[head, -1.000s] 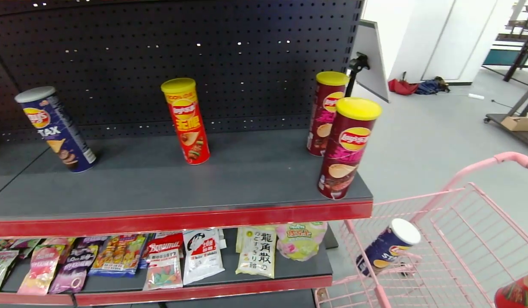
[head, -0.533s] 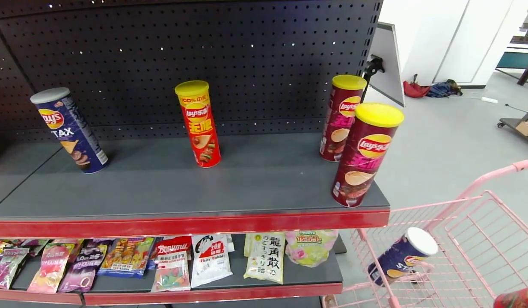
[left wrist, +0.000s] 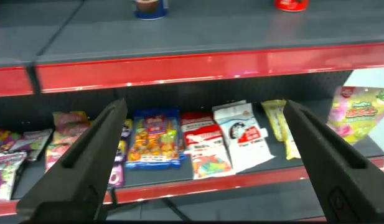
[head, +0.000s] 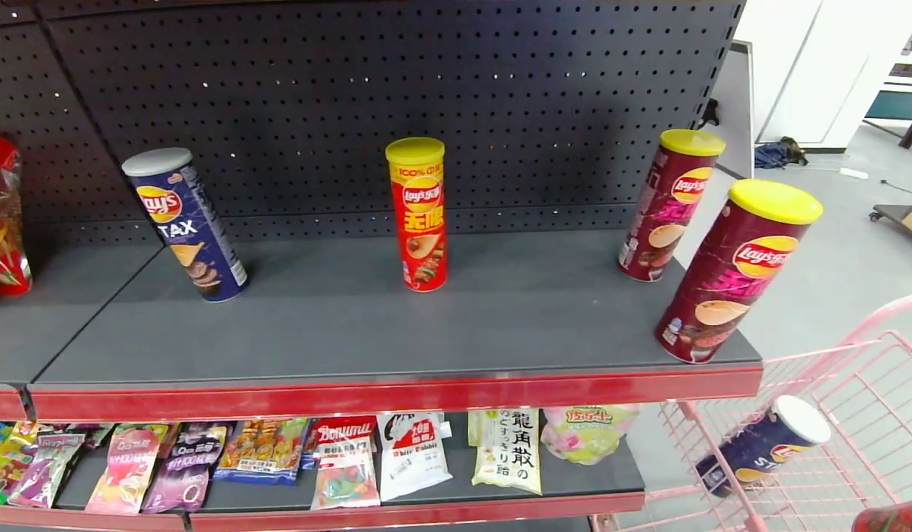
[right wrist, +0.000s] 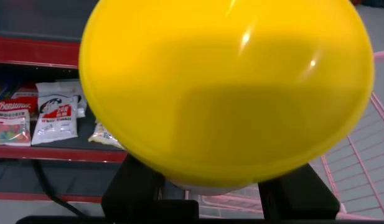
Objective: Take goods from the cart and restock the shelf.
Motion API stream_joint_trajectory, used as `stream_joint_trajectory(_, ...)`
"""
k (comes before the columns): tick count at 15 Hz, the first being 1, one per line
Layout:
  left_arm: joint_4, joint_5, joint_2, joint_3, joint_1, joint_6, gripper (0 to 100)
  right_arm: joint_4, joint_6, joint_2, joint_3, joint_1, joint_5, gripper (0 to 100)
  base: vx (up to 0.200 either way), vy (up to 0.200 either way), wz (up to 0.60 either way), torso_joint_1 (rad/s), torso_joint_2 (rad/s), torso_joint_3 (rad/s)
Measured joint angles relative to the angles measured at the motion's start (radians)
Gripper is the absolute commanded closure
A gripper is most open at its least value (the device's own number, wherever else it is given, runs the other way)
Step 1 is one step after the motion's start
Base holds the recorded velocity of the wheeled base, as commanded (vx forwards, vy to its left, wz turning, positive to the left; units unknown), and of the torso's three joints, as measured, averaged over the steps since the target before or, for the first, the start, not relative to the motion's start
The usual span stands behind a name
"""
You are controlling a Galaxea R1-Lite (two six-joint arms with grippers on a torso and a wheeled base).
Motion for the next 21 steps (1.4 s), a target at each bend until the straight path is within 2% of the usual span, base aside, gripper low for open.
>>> stream_joint_trajectory(7, 0.0, 0.001, 0.0, 0.0, 0.0, 0.001, 0, -0.006, -0.002, -0.04, 0.032, 0.001, 0.044, 100, 0.0, 0.0, 0.0, 0.0, 0.0, 0.0)
stream_joint_trajectory(12, 0.0, 0.001, 0.0, 0.0, 0.001, 0.001, 0, -0.002, 0.003, -0.054, 0.036, 0.0, 0.045, 100, 0.2, 0.0, 0.0, 0.0, 0.0, 0.0)
stream_joint_trajectory(21, 0.0, 0.002, 0.0, 0.0, 0.0, -0.001, 0, 0.001, 0.004, -0.087, 0.079, 0.002, 0.117, 100, 0.0, 0.0, 0.0, 0.0, 0.0, 0.0)
